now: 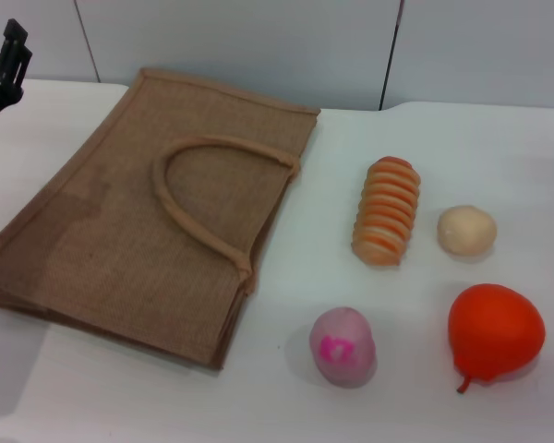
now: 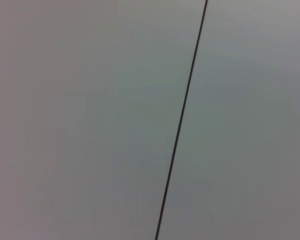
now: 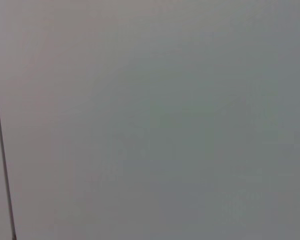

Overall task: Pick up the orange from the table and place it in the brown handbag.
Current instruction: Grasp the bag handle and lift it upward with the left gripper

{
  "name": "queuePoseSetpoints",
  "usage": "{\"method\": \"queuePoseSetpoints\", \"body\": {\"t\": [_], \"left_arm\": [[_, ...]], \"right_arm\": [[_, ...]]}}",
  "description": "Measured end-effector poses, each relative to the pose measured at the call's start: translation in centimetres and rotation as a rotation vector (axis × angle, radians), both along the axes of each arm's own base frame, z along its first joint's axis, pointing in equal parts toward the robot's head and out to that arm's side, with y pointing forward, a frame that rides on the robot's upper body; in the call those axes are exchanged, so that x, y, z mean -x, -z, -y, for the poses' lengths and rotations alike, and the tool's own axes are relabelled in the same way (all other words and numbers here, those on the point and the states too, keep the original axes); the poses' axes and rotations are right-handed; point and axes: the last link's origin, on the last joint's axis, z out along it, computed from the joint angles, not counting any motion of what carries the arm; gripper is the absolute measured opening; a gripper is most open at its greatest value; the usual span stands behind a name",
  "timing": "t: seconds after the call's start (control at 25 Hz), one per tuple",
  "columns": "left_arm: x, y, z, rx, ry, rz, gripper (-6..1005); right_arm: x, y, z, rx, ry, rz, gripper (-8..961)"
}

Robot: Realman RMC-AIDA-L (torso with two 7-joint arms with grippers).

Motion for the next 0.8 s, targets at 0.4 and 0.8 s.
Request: {"method": "queuePoseSetpoints", "body": {"t": [0.4,0.8], "left_arm": [[-0.03,0.00,-0.03,0.000,0.001,0.000,635],[-0.09,-0.03,-0.02,-0.002,0.005,0.000,635]], "right_arm": [[0.05,0.01,-0.01,0.000,-0.002,-0.001,743],[0.03,0.01,-0.01,0.000,-0.001,-0.001,743]]}}
